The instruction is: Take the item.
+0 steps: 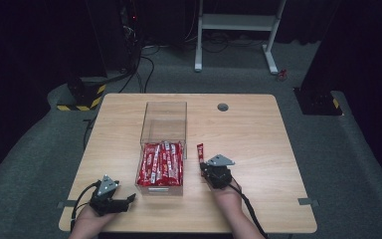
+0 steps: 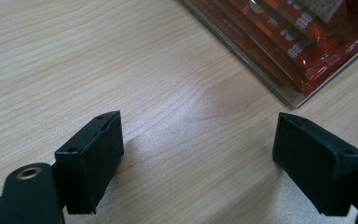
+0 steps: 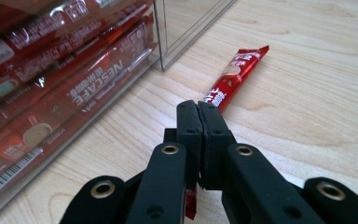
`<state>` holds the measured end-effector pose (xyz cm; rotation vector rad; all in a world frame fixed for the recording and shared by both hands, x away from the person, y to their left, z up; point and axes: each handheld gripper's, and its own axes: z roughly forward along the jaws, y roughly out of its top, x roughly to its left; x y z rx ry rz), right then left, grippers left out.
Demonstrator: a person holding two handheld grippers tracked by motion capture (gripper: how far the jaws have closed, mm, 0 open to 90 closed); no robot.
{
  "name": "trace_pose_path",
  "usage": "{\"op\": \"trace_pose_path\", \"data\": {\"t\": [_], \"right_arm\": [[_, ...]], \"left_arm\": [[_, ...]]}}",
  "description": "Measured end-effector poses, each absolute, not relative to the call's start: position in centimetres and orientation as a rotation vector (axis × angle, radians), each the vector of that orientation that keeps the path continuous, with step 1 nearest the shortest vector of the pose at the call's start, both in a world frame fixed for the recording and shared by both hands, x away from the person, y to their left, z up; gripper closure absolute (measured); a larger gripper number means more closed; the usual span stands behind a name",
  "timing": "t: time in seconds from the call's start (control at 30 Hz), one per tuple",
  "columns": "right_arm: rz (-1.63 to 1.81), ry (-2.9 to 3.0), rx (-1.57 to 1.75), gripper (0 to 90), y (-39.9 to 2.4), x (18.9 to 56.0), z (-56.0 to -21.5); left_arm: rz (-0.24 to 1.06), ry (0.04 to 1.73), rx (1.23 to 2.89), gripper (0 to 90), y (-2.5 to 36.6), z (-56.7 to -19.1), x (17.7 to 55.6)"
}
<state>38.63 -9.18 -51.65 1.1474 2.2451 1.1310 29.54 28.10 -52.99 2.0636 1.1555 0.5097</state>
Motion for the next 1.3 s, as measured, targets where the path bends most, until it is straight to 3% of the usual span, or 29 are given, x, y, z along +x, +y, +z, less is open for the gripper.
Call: {"op": "trace_pose_path", "data": {"t": [0.33, 1.3], "right_arm": [[1.121, 2.263, 1.139, 86.2, -8.9, 38.6, -52.0], [1.265, 2.170, 1.050, 62.8, -9.0, 37.5, -48.4]], "left_arm": [[0.510, 1.155, 2.063, 16.6, 28.1, -53.0, 29.5], [0.510, 1.159, 2.064, 16.7, 28.2, -53.0, 29.5]]}}
